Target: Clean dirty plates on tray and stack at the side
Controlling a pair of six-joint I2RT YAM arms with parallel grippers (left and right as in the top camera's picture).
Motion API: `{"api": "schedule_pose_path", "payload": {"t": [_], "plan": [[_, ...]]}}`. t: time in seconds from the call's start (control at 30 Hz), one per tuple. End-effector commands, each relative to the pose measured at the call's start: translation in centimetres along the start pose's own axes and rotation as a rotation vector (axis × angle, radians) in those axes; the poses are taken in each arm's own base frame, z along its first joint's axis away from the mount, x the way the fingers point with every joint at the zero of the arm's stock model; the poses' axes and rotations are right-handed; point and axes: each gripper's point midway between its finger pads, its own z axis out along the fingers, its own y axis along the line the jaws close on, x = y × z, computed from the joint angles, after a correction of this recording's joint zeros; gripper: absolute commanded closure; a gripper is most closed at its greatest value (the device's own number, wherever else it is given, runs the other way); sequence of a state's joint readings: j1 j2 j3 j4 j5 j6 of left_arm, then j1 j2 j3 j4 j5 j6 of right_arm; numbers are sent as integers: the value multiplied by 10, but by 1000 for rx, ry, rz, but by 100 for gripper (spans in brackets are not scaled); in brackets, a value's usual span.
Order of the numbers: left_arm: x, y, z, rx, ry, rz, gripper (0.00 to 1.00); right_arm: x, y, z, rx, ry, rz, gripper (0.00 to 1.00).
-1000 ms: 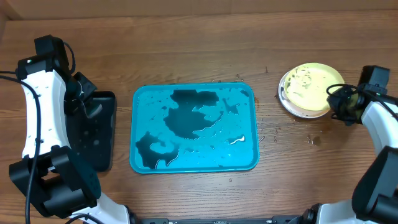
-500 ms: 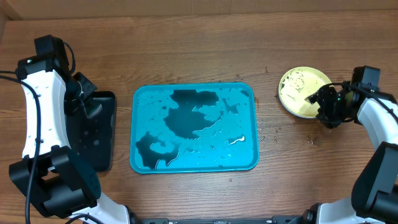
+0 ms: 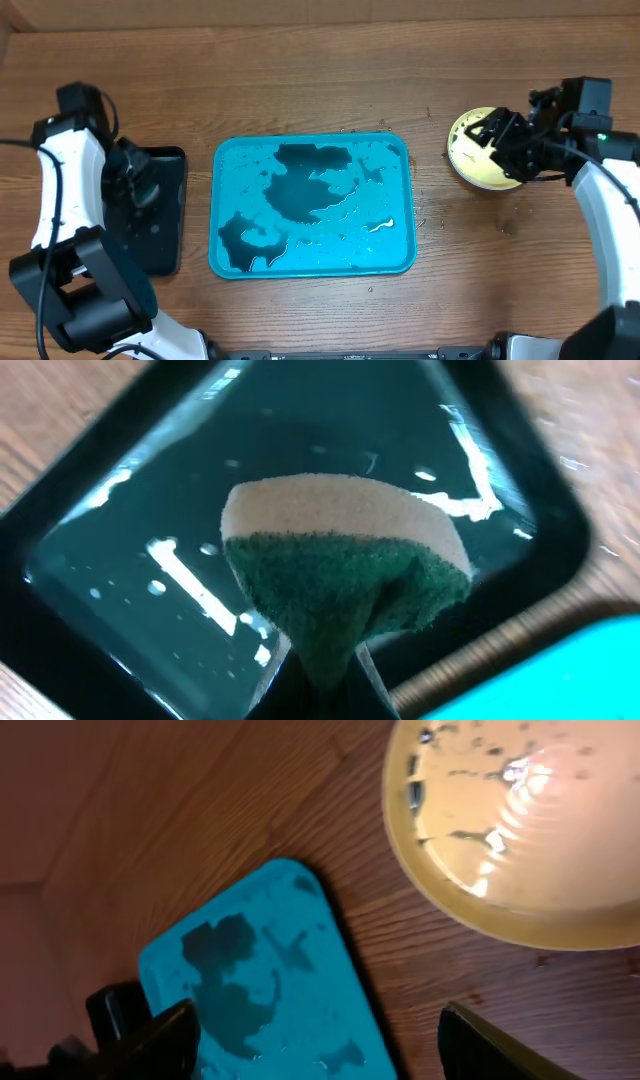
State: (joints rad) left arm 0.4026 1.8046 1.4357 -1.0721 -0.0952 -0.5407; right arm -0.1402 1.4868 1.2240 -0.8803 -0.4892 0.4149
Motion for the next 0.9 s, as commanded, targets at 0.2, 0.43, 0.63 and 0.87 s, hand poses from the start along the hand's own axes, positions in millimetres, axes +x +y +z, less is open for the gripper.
{"api": "schedule_pose_path", "payload": {"t": [0.2, 0.43, 0.63, 0.87], "plan": [[5, 30, 34, -9, 47, -67, 86, 1, 52, -47, -108, -132, -158, 15], [10, 8, 32, 110, 80, 6, 52, 3, 65, -72, -140, -204, -200, 7], [10, -18, 13, 257, 105, 77, 50, 9, 72, -89, -158, -239, -221, 2], [-9, -51, -83, 477, 13, 226, 31, 34, 79, -138, -167, -341, -263, 0]]}}
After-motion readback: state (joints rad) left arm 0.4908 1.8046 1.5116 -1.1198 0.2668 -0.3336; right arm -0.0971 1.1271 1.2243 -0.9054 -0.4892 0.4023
